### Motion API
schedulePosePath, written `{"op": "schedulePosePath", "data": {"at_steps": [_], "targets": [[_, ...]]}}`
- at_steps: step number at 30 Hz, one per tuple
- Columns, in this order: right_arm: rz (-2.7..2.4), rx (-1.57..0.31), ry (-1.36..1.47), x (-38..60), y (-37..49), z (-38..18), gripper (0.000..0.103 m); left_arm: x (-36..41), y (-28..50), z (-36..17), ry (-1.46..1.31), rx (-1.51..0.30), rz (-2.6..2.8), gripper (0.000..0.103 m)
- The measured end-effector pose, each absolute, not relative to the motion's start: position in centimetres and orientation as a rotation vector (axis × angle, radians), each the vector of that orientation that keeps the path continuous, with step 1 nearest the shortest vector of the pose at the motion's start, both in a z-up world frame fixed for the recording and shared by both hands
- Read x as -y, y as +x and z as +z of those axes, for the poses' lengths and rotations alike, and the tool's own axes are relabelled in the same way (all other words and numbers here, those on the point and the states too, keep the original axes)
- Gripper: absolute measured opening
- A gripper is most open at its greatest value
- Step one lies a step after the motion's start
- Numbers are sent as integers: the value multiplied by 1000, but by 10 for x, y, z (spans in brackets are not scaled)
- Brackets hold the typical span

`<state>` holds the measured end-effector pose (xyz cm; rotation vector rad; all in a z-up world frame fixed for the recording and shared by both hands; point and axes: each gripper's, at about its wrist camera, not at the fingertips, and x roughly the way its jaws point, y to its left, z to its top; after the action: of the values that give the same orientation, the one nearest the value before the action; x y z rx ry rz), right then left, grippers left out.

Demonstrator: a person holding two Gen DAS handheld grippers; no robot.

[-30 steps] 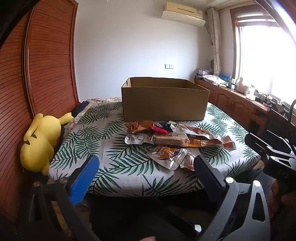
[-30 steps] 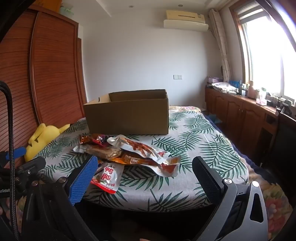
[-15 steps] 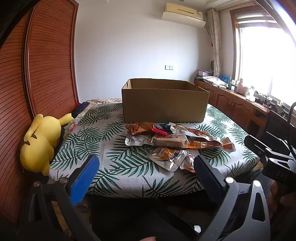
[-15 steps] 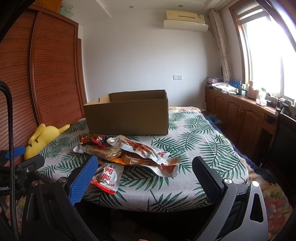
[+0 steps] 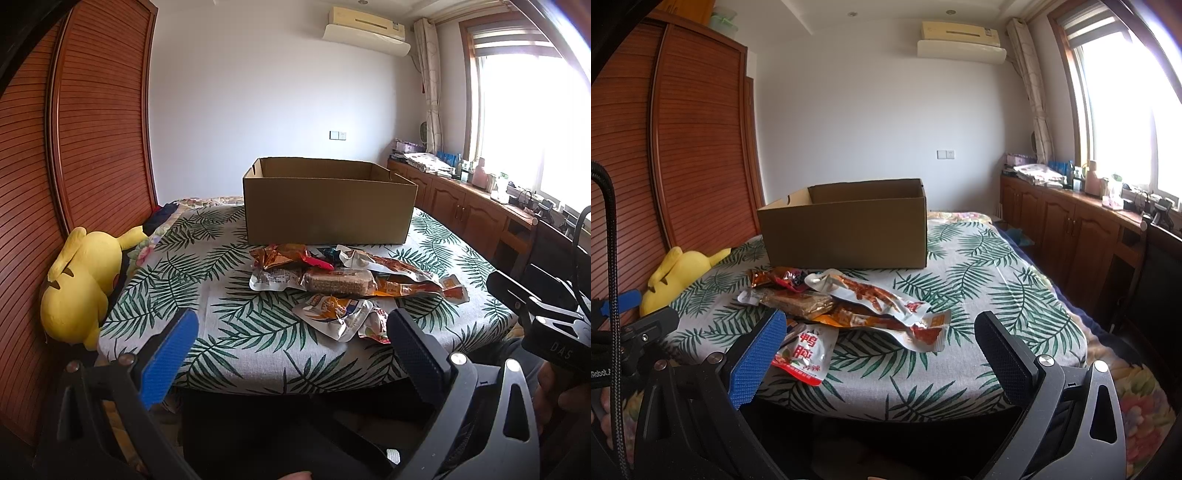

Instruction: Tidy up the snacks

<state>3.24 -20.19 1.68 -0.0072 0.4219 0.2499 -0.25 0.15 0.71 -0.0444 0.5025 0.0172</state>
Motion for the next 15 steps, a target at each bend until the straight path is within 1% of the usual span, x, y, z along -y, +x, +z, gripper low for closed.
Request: {"op": "schedulePosePath", "data": {"at_steps": [15], "targets": [[251, -421, -7, 202, 32, 16, 103, -1, -3, 9, -45, -501, 16, 102]]}}
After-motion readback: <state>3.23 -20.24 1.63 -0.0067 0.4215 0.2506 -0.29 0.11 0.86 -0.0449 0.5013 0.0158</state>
